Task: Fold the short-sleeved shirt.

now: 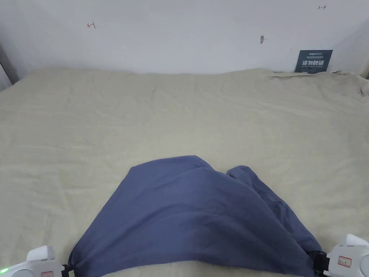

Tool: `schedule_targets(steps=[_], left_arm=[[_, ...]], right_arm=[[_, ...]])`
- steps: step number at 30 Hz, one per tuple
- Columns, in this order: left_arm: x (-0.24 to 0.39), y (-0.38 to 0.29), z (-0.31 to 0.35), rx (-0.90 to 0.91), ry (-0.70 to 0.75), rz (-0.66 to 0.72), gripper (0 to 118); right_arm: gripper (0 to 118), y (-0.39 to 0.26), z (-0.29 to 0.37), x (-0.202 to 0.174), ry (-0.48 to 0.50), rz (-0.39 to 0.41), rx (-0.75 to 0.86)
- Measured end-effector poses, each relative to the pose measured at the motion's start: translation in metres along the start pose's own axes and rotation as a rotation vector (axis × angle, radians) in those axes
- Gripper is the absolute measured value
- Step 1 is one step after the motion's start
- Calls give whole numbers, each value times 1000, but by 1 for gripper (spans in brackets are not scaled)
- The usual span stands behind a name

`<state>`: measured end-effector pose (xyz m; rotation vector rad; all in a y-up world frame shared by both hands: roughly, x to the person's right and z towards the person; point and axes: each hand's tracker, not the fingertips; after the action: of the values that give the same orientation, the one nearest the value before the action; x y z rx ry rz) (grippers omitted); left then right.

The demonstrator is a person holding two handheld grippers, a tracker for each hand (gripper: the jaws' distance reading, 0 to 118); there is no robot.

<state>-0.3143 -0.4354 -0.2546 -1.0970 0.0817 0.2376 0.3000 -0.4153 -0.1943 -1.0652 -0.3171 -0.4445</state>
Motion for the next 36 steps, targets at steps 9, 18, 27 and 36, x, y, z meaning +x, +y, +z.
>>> schedule_targets(steps=[9,18,27,36], left_arm=[[18,20,41,174,19,-43,116],[75,58,127,513,-90,-137,115],[131,45,156,773,-125,-310,52],[150,40,148,732,-238,-349,0]], right_arm=[[82,17,44,-14,-22,69,174],[83,34,149,-63,63,227,601],[65,15,177,-84,50,293,822],[0,1,177,-89,89,317,868]])
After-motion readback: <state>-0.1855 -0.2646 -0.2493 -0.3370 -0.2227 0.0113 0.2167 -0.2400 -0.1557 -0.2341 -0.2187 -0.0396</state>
